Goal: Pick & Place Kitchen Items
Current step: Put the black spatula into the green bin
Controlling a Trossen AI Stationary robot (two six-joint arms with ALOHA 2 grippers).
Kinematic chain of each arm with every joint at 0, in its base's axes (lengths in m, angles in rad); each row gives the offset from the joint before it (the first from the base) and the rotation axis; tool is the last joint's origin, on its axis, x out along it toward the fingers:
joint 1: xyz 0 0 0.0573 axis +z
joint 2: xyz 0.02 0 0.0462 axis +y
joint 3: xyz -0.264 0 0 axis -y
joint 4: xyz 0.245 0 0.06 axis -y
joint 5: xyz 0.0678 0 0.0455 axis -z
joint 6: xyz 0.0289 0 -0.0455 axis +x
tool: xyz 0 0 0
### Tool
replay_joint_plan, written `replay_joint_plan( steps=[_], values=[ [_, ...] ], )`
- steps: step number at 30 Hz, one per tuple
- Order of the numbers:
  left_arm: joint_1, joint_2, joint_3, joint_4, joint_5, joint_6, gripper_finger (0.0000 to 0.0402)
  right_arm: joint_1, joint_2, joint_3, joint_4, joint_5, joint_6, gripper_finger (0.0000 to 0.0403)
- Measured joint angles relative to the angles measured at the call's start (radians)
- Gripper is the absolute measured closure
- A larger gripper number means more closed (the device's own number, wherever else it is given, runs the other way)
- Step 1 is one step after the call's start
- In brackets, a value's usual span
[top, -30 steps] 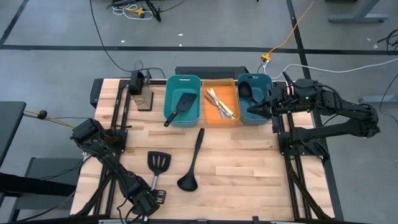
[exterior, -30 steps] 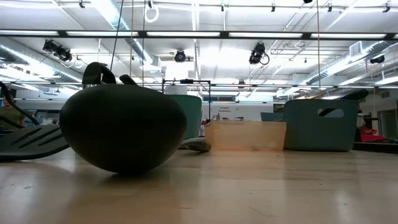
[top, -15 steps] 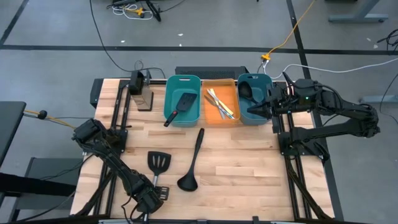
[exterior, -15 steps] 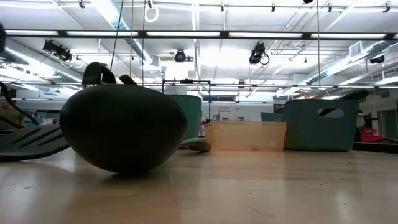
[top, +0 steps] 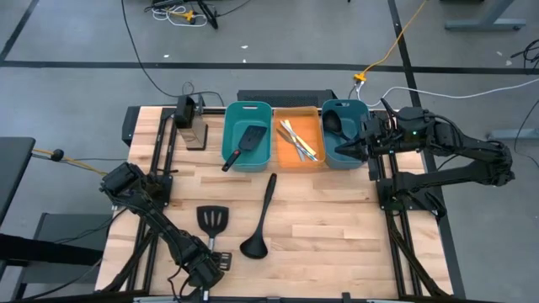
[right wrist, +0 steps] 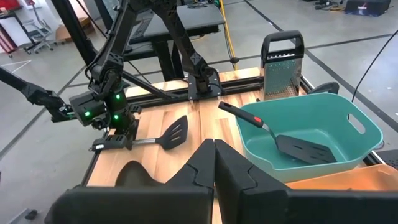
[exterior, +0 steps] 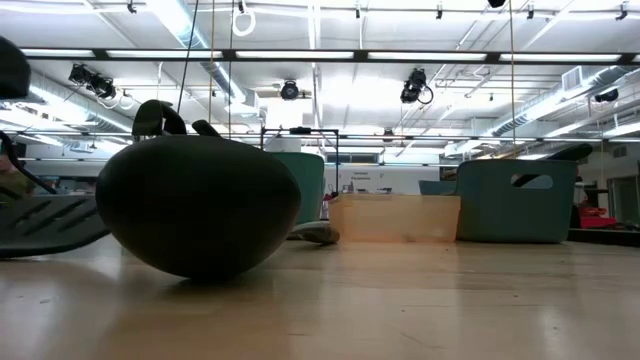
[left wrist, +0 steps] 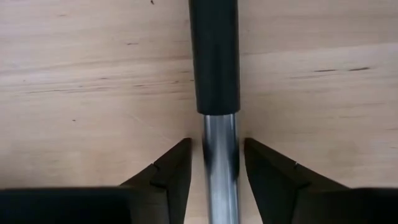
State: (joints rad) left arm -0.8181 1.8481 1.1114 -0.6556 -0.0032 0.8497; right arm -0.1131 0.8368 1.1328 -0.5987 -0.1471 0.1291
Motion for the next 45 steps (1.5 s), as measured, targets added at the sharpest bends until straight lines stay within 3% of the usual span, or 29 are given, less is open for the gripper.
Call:
replay_joint_plan(
  steps=[17, 45],
  values=[
    [0.000, 0.000, -0.001, -0.005, 0.011, -0.001, 0.0315, 0.000, 0.000, 0.000, 0.000, 0.000, -0.008, 0.0396],
    [0.000, 0.005, 0.026, -0.017, 0.006, 0.002, 0.0322, 0.000, 0.000, 0.000, -0.001, 0.000, -0.011, 0.0396]
  ],
)
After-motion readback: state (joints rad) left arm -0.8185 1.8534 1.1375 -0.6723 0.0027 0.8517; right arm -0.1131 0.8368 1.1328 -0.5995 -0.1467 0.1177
